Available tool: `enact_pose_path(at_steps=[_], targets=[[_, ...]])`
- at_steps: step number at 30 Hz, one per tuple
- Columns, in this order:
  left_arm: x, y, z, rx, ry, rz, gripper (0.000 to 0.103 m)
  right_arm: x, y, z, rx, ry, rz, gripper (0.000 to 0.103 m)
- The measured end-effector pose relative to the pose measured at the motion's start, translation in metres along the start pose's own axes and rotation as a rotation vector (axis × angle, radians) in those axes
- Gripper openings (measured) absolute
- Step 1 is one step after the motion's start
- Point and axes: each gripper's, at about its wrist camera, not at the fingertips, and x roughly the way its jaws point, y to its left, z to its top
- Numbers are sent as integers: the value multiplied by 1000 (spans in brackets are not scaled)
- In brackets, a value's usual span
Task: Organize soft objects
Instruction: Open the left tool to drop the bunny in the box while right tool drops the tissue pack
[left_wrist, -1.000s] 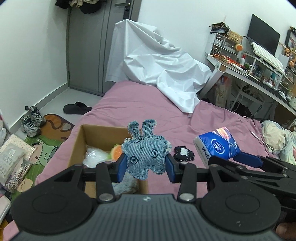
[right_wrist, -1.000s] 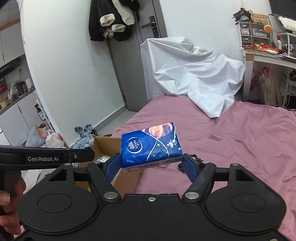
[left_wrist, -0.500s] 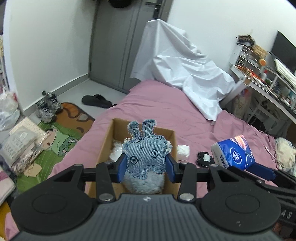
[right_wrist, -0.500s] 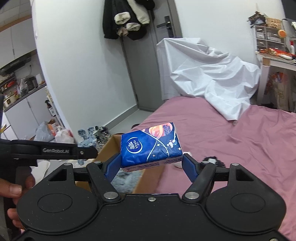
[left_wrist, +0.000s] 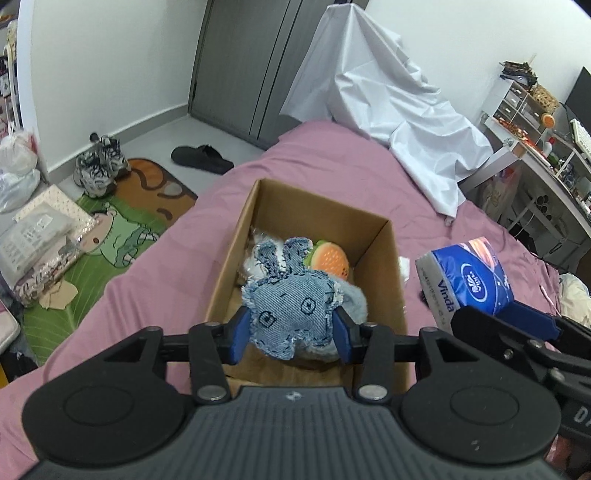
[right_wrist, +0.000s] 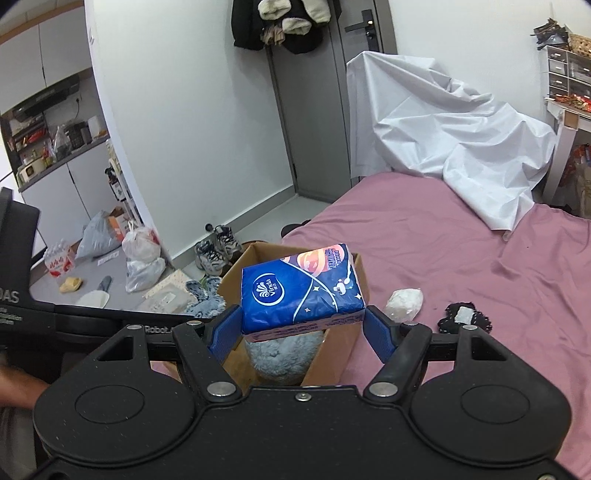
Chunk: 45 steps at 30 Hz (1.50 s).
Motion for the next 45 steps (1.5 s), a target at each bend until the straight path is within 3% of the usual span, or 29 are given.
enact_pose_path(at_steps=[13,30,39,45], targets=[[-1,27,6,-75,-7,-15,68,14,19,-9,-23,64,19,70],[-29,43,8,-73,-56,34,72,42,45,-5,32,117,128,70],[-34,52,5,-87,-61,48,74,55,41,-4,126,160,188,73],[-35,56,2,-98,-62,63,74,48,29,-9,160,156,180,74]])
